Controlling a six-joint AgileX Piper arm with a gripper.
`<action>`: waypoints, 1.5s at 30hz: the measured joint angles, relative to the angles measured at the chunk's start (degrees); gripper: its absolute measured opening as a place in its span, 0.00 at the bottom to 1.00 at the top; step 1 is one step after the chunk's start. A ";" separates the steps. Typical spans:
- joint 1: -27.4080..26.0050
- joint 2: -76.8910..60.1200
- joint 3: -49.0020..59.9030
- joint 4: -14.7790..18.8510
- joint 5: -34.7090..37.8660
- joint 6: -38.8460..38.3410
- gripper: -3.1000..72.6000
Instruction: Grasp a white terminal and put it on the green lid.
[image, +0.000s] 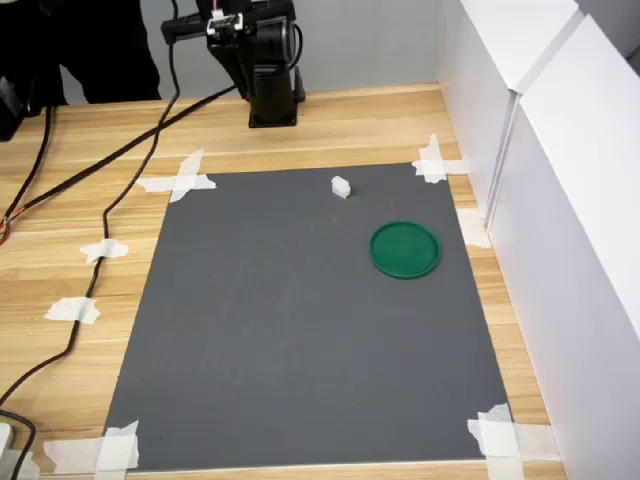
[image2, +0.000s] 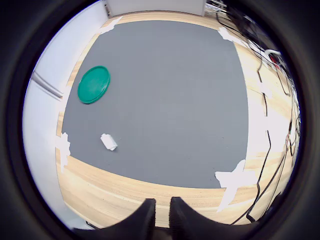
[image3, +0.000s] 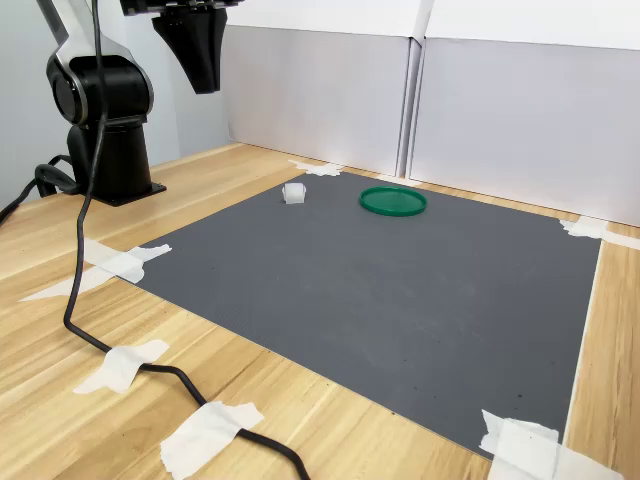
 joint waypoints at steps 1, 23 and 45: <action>1.22 0.41 0.00 0.21 0.07 -0.17 0.32; 21.95 17.54 -0.07 1.96 -9.58 11.18 0.88; 24.50 32.26 -0.13 2.28 -17.15 12.95 0.88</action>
